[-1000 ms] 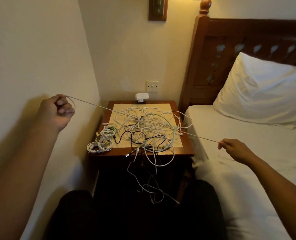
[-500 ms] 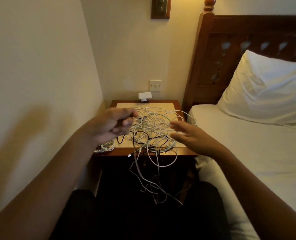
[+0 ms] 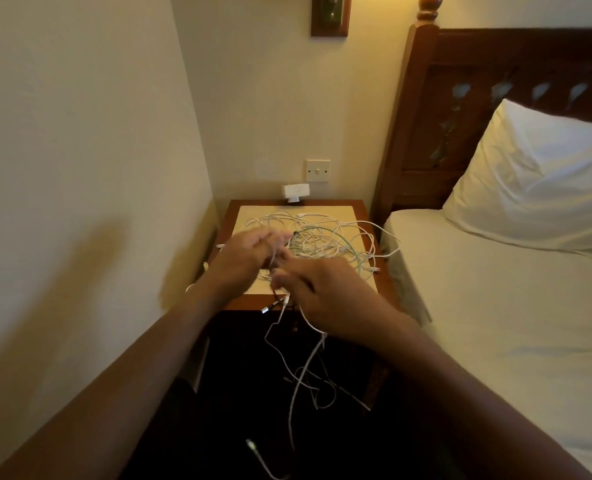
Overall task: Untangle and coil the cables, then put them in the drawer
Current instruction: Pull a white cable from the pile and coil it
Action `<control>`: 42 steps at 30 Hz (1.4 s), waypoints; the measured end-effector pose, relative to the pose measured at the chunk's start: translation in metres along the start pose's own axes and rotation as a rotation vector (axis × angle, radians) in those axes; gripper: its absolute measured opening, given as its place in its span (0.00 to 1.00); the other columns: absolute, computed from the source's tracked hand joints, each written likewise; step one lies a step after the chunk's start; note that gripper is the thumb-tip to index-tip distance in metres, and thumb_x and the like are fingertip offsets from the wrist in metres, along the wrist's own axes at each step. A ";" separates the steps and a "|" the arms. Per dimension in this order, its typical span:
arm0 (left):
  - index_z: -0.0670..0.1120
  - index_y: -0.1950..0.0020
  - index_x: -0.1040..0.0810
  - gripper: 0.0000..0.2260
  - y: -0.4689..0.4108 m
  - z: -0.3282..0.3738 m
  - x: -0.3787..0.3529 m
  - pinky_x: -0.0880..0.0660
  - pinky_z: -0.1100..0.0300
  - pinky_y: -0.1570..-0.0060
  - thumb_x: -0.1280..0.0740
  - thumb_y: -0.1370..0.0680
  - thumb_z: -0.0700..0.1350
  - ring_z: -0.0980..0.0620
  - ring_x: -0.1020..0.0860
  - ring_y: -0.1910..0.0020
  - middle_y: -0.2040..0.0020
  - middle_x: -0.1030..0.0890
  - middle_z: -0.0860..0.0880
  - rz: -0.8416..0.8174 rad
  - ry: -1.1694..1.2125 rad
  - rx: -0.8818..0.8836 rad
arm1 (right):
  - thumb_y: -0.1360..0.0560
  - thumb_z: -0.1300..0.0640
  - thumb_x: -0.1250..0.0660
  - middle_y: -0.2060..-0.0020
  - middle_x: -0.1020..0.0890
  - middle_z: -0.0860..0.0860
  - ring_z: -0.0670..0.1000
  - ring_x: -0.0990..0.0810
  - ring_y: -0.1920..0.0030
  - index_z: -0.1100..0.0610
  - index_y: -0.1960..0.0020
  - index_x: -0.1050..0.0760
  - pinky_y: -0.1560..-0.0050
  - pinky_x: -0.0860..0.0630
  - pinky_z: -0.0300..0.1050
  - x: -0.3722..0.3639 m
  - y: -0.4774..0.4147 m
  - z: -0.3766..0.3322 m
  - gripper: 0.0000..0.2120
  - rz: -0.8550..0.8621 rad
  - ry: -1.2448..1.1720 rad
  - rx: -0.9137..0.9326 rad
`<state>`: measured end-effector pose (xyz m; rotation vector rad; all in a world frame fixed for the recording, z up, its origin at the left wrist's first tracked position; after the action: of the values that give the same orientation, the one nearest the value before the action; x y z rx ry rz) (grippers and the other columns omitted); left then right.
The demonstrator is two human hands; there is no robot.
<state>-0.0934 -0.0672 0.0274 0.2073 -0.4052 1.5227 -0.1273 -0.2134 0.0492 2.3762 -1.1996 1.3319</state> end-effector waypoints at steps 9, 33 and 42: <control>0.40 0.49 0.20 0.14 0.027 0.016 0.013 0.35 0.64 0.70 0.43 0.15 0.46 0.57 0.34 0.76 0.73 0.30 0.52 -0.395 0.723 0.033 | 0.17 0.50 0.36 0.62 0.18 0.35 0.37 0.20 0.58 0.50 0.47 0.16 0.57 0.27 0.43 0.038 -0.015 0.099 0.11 0.278 -0.176 -0.163; 0.44 0.57 0.21 0.16 0.031 0.006 0.027 0.40 0.65 0.72 0.43 0.16 0.47 0.58 0.42 0.77 0.74 0.35 0.54 -0.192 0.881 0.035 | 0.14 0.56 0.40 0.64 0.22 0.39 0.33 0.24 0.61 0.54 0.49 0.18 0.60 0.33 0.39 0.025 -0.017 0.109 0.12 0.177 -0.158 -0.212; 0.46 0.58 0.27 0.16 0.009 -0.040 0.122 0.35 0.67 0.72 0.45 0.13 0.47 0.59 0.39 0.78 0.74 0.36 0.55 0.225 1.108 0.096 | 0.14 0.52 0.42 0.53 0.19 0.47 0.50 0.21 0.52 0.47 0.53 0.21 0.51 0.21 0.49 0.009 0.043 0.225 0.13 0.110 0.054 -0.504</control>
<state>-0.0972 0.0612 0.0363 -0.6189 0.5433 1.6362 -0.0104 -0.3571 -0.0854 1.9313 -1.4607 0.9640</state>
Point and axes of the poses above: each hand's wrist, its own y-axis away from the middle knuckle, its own x-axis out of the back of the hand, z = x × y, the point moved 6 cm from there along -y, towards the middle knuckle
